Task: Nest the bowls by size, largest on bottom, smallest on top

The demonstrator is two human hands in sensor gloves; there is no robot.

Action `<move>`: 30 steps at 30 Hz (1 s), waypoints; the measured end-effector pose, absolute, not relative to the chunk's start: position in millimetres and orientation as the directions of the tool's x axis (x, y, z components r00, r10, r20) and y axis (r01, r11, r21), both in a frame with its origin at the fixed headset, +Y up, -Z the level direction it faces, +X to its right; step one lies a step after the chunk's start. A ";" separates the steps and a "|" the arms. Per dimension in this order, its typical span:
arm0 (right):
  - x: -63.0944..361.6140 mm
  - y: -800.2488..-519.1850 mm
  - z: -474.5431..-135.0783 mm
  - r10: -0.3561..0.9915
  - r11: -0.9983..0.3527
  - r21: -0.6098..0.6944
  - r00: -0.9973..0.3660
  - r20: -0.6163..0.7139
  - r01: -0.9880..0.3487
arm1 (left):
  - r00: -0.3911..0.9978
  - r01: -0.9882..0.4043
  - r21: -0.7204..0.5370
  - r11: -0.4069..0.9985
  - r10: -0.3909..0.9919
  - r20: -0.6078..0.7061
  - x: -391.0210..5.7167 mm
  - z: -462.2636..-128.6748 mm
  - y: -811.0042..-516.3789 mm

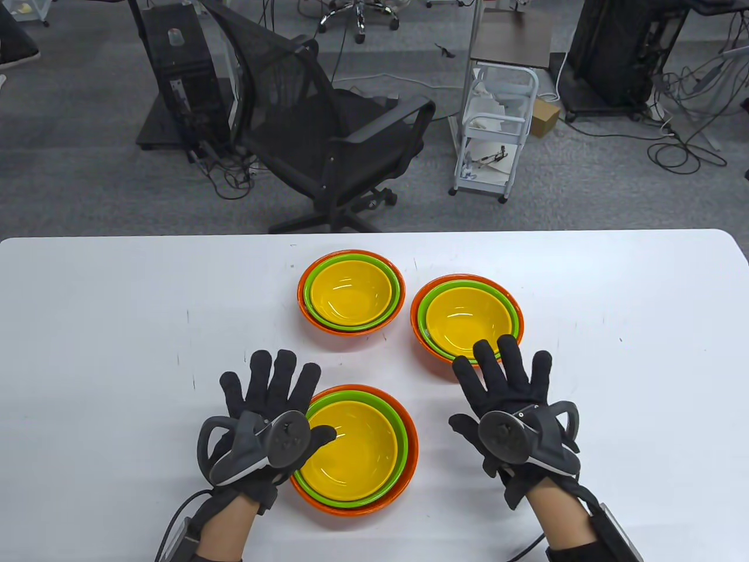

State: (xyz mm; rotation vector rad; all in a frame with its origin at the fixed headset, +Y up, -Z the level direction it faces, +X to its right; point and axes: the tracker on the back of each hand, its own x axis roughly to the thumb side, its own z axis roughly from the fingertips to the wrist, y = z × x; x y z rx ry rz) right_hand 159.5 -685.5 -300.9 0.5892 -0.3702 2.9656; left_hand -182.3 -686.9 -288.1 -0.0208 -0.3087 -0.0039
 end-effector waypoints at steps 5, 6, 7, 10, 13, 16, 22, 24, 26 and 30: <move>161.2 -695.7 -301.0 0.037 -0.977 -0.182 -0.927 0.374 -0.113 | 0.948 0.023 -0.023 0.999 -0.014 0.317 -182.2 -287.9 -694.2; 162.1 -697.9 -300.7 0.038 -0.979 -0.173 -0.928 0.371 -0.110 | 0.948 0.020 -0.022 1.000 -0.012 0.317 -182.9 -287.8 -694.3; 162.7 -699.6 -300.4 0.043 -0.981 -0.161 -0.928 0.370 -0.109 | 0.950 0.017 -0.022 1.000 -0.010 0.313 -184.5 -287.4 -694.5; 164.7 -702.9 -299.1 0.059 -0.985 -0.131 -0.931 0.361 -0.113 | 0.950 0.000 -0.025 1.000 0.008 0.313 -190.2 -285.7 -695.1; 164.8 -703.1 -298.8 0.064 -0.984 -0.132 -0.930 0.362 -0.119 | 0.951 -0.004 -0.026 1.000 0.012 0.308 -194.9 -284.8 -695.3; 163.3 -704.3 -298.6 0.059 -0.985 -0.129 -0.929 0.365 -0.113 | 0.953 -0.014 -0.032 0.999 0.023 0.303 -198.2 -285.0 -695.6; 161.9 -704.6 -299.1 0.057 -0.985 -0.130 -0.927 0.371 -0.113 | 0.951 -0.012 -0.034 0.999 0.022 0.309 -197.5 -285.3 -696.7; 162.3 -705.0 -299.4 0.064 -0.985 -0.126 -0.927 0.369 -0.118 | 0.951 -0.014 -0.041 0.999 0.026 0.308 -197.2 -285.6 -697.2; 162.9 -705.1 -299.5 0.064 -0.986 -0.120 -0.930 0.363 -0.115 | 0.952 -0.008 -0.045 0.999 0.021 0.306 -197.0 -285.8 -698.2; 164.1 -704.8 -298.9 0.073 -0.986 -0.115 -0.933 0.353 -0.120 | 0.951 -0.008 -0.053 0.999 0.024 0.308 -195.7 -285.2 -699.5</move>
